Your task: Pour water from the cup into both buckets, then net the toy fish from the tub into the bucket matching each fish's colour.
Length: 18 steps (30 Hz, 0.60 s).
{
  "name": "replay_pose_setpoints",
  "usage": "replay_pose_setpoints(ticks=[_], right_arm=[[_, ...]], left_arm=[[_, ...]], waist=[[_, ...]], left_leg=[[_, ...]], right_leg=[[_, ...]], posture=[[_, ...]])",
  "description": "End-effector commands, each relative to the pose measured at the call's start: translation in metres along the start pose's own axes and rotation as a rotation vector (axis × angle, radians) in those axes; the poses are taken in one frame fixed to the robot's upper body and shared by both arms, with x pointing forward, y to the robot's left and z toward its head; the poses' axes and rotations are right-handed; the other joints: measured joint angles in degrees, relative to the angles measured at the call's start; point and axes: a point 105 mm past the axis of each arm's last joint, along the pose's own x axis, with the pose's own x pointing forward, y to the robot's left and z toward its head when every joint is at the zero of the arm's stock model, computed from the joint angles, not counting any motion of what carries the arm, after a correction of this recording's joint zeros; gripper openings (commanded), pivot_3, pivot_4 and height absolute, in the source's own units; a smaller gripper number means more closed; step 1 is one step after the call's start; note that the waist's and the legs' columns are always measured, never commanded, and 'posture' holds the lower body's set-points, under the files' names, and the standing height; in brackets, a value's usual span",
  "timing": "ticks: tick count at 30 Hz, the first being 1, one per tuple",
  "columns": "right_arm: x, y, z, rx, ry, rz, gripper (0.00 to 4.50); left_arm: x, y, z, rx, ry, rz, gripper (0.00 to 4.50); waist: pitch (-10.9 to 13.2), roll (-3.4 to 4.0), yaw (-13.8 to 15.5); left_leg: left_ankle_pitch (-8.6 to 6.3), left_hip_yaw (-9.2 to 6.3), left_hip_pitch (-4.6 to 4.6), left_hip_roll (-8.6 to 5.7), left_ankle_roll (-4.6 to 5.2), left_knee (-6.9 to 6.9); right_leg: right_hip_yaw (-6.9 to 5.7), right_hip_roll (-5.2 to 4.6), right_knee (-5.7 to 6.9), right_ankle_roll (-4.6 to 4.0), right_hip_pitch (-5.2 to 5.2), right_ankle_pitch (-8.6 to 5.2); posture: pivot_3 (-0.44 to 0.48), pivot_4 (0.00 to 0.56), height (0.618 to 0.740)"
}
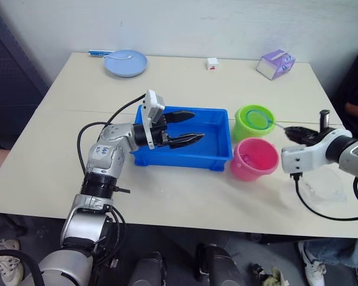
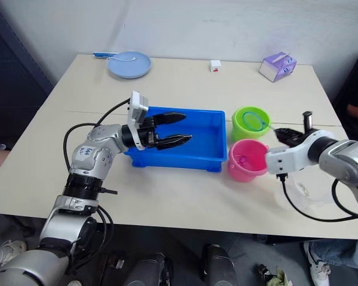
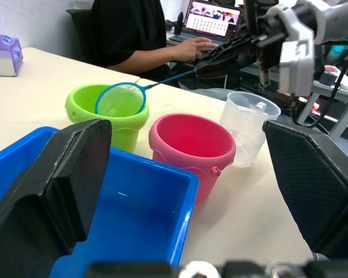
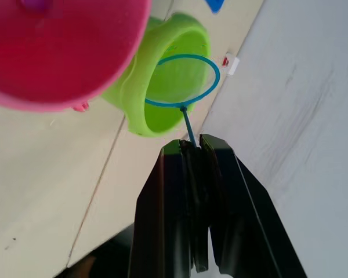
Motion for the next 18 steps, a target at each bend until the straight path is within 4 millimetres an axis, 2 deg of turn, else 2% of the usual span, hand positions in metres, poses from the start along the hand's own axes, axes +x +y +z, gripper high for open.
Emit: replay_pose_setpoints(ticks=[1,4,8,12,14,16,18], right_arm=[[-0.01,-0.029,-0.018,-0.023,0.052,-0.102,0.77],[-0.01,-0.033,-0.009,0.269,-0.021,-0.166,0.77],[-0.015,-0.04,0.02,0.749,-0.234,-0.196,0.77],[-0.029,-0.054,0.05,1.177,-0.499,-0.2,0.77],[-0.036,-0.051,0.072,1.304,-0.64,-0.108,0.77],[-0.042,-0.039,0.103,1.354,-0.779,0.063,0.77],[-0.045,-0.03,0.122,1.381,-0.849,0.179,0.77]], left_arm=[[-0.005,-0.001,0.007,0.042,-0.015,0.012,4.5],[-0.009,-0.001,0.006,0.045,-0.005,0.021,4.5],[-0.019,-0.008,0.007,0.042,0.026,-0.019,4.5],[-0.048,-0.022,0.006,0.026,0.121,-0.064,4.5],[-0.063,-0.025,0.002,0.025,0.173,-0.043,4.5],[-0.083,-0.036,-0.004,0.013,0.247,-0.039,4.5],[-0.096,-0.044,-0.009,0.005,0.305,-0.035,4.5]], waist=[[0.0,0.0,-0.01],[0.0,-0.03,0.08],[0.01,-0.04,0.04],[0.0,-0.01,-0.27],[0.0,0.0,-0.06],[0.0,0.0,-0.02],[0.0,-0.01,0.04]], left_leg=[[0.0,-0.03,0.0,0.03,0.0,-0.02],[0.0,-0.11,0.0,0.08,-0.02,-0.05],[0.0,-0.12,-0.02,0.06,-0.01,0.05],[0.0,-0.14,-0.01,0.09,-0.02,0.02],[0.0,-0.22,0.0,0.12,-0.02,0.02],[0.0,-0.33,0.0,0.1,-0.01,0.03],[-0.01,-0.39,-0.01,0.08,-0.01,0.01]], right_leg=[[-0.03,0.02,-0.02,0.0,0.0,0.0],[-0.1,0.07,-0.06,-0.01,0.03,-0.01],[-0.11,0.07,0.01,-0.01,0.06,0.0],[-0.09,0.09,0.04,-0.01,0.01,-0.01],[-0.12,0.08,0.04,-0.04,0.03,-0.02],[-0.15,0.03,0.01,-0.06,0.1,-0.03],[-0.15,-0.01,-0.06,-0.07,0.13,-0.03]], posture=[[0.0,0.15,0.74],[0.0,0.15,0.74],[0.0,0.15,0.74],[0.0,0.15,0.74],[0.0,0.15,0.74],[0.0,0.15,0.74],[0.0,0.15,0.74]])
